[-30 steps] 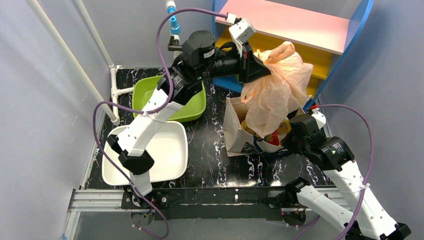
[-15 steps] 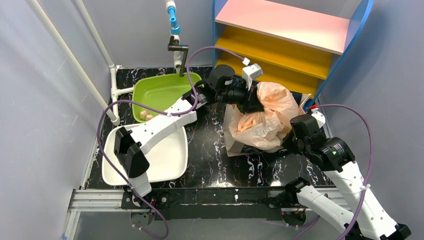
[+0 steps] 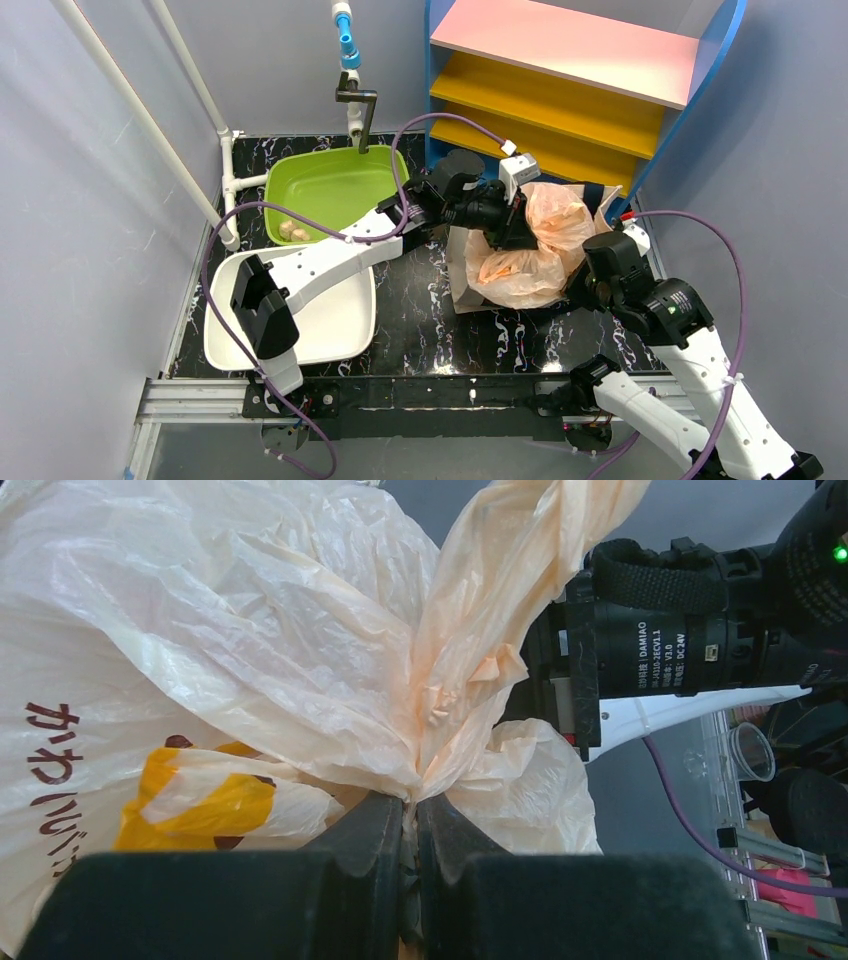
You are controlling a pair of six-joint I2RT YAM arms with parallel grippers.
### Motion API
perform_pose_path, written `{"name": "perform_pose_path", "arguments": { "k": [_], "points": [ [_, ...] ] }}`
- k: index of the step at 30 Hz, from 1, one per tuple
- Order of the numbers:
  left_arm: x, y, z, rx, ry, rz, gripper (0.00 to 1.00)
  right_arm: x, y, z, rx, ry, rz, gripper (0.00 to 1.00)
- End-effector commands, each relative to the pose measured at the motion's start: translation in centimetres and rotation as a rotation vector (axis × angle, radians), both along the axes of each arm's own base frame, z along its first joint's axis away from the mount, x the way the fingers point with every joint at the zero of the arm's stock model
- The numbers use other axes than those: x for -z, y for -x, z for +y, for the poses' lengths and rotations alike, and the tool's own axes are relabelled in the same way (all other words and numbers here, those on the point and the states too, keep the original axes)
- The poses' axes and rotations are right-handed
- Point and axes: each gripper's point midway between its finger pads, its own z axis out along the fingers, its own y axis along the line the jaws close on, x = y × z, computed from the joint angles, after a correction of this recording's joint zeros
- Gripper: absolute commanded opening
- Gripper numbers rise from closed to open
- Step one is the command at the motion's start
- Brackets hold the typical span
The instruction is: Place the food into the grocery bag and tie it
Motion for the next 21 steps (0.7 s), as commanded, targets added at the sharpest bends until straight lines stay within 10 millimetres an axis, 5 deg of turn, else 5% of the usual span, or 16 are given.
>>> {"name": "perform_pose_path", "arguments": {
  "k": [1,13,21],
  "points": [
    [1.7,0.5,0.2,0.018,-0.043,-0.009,0.00,-1.1,0.1,0.8,-0.022,-0.057,-0.030,0.01],
    [10.4,-0.6,-0.6,0.011,-0.202,0.047,0.00,-1.4,0.3,1.4,-0.038,-0.091,-0.028,0.01],
    [14.3,-1.8,-1.8,-0.025,-0.251,0.091,0.00,-1.9,0.6,1.5,-0.046,-0.107,-0.032,0.01]
  ]
}}
